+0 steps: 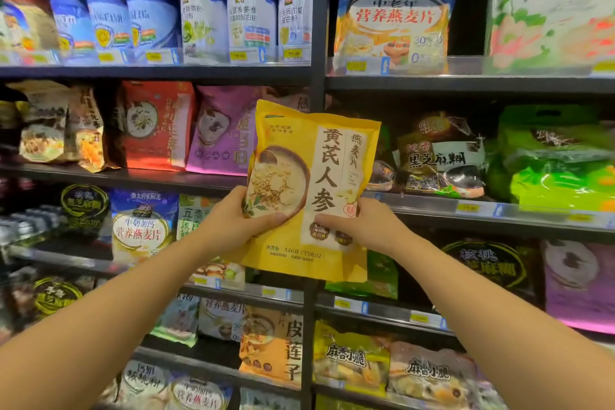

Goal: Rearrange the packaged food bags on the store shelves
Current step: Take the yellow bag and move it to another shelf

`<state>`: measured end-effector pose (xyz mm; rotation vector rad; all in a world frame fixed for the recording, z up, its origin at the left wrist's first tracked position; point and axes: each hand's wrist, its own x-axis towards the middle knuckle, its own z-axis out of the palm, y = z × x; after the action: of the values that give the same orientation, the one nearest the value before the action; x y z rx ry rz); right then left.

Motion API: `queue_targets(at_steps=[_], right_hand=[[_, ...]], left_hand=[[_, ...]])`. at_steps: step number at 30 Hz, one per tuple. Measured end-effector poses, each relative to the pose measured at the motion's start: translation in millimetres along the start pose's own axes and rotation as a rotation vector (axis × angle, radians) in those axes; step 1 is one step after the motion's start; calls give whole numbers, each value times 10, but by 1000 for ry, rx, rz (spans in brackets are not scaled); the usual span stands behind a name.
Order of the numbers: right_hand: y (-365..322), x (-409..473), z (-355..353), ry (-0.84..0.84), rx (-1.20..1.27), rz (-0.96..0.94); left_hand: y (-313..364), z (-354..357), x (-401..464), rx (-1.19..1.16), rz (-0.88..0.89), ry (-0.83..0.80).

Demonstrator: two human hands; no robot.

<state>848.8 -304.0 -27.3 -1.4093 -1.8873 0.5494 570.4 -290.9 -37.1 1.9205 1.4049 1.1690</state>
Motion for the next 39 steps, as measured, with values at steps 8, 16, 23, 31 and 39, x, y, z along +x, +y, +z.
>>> queue_targets(at_steps=[8,16,23,31,39], right_hand=[[-317,169,665,38,-12,26],[-539,303,1488,133,58,140],[-464,440,1932,216,51,255],[68,815,2301,258,70,317],[733,1117,2688,362,151,319]], left_hand=[[-545,-447,-15,-35,8,-29],[-1223,-888,109,-44,61,-114],[-1691,-884,370,-38,43,-171],[-2187,-446,711,-147,67,-137],[-2811,192,1053,-232,132,-87]])
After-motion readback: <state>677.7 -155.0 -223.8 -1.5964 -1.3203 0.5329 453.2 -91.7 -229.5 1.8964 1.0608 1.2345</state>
